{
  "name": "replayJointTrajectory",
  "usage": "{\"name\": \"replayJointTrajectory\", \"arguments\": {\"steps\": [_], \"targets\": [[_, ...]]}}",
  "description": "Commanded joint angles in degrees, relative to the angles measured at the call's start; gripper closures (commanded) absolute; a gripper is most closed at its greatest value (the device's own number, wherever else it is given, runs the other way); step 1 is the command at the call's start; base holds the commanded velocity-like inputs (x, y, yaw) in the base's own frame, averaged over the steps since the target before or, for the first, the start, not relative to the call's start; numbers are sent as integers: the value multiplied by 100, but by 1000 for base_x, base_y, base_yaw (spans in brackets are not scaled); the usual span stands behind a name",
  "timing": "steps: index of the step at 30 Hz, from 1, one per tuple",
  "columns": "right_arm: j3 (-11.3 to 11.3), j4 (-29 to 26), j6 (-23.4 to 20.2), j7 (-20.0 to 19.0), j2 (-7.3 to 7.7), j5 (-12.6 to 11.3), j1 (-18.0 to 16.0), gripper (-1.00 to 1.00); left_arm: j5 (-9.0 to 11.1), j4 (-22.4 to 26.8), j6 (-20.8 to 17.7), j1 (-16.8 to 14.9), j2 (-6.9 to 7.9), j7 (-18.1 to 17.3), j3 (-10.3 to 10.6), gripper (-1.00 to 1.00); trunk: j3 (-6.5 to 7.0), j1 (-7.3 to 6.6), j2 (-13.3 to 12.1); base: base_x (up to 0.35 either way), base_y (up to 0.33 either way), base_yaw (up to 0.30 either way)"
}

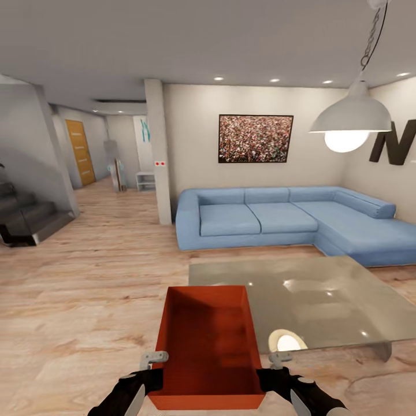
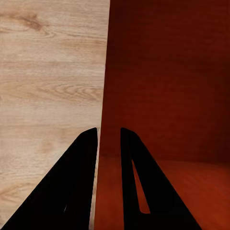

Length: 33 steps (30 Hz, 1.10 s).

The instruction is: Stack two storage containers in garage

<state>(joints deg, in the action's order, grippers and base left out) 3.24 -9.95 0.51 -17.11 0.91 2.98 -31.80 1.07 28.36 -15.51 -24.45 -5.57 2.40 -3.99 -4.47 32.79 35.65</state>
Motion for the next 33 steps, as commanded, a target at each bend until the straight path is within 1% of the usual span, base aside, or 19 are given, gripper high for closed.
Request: {"name": "replayJointTrajectory", "arguments": {"steps": [1,14,33], "targets": [[-51,15,2,-21,5,98,-2,100,-133,31,-40,-7,37,85,-59,100,-10,2,10,0,0,298],[-51,15,2,-21,5,98,-2,100,-133,29,-40,-7,38,76,-73,100,-10,2,10,13,7,298],[-51,16,2,-21,5,98,-2,100,-133,29,-48,-7,47,76,-67,100,-10,2,10,252,164,298]]}}
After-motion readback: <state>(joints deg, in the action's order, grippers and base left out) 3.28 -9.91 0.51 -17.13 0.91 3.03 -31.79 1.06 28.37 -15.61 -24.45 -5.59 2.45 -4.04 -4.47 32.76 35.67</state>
